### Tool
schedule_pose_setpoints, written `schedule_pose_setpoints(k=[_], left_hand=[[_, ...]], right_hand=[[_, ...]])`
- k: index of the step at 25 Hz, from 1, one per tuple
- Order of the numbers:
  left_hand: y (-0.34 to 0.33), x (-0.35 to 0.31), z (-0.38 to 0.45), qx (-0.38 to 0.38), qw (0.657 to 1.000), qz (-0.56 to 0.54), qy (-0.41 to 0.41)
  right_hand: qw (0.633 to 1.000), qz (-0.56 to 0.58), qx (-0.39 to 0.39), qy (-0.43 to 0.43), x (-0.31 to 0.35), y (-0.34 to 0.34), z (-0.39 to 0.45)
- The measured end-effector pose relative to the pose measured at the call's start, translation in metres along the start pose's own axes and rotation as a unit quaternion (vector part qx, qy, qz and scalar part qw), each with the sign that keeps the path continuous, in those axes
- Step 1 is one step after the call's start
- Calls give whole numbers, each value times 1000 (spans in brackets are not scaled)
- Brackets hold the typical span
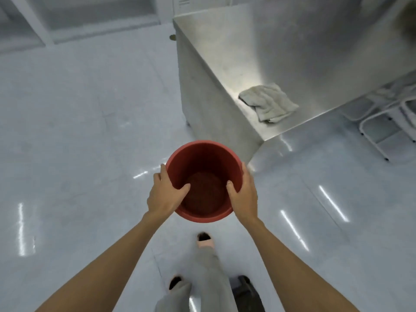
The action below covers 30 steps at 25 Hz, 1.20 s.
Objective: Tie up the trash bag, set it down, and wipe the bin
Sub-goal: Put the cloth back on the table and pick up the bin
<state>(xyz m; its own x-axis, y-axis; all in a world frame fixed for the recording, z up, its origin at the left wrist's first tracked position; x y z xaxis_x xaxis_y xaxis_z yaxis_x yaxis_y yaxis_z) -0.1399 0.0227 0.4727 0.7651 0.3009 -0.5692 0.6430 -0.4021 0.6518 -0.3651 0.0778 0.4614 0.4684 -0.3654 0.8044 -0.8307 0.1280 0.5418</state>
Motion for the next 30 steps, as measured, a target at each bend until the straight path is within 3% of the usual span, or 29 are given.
schedule_pose_setpoints(k=[7, 10, 14, 18, 23, 30], left_hand=[[-126, -114, -43, 194, 974, 33, -110], [-196, -155, -20, 239, 963, 27, -123], [-319, -193, 56, 254, 964, 20, -79], [-429, -192, 134, 263, 964, 30, -16], [-549, -171, 246, 257, 965, 42, -9], [-636, -120, 319, 255, 965, 55, -20]], right_hand=[[987, 37, -107, -112, -111, 140, -70], [975, 84, -131, -155, -170, 183, -54], [970, 79, -124, -195, -281, 218, 20], [966, 28, -66, -248, -392, 215, 98], [965, 18, -31, -260, -524, 183, 192], [962, 67, -35, -261, -628, 125, 244]])
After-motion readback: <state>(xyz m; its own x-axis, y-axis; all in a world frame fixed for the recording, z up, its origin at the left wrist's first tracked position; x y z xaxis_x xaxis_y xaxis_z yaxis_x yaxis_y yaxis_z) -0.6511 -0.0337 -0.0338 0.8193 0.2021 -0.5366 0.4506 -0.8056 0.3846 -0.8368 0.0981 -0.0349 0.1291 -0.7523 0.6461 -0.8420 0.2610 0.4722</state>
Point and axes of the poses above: each hand's wrist, its own z-axis towards the middle knuckle, its own y-axis out of the back of the hand, x = y × z, the point moved 4 cm from there along z, towards the middle knuckle, and after that the axes turned 9 degrees about x, right-handed, at the moved point
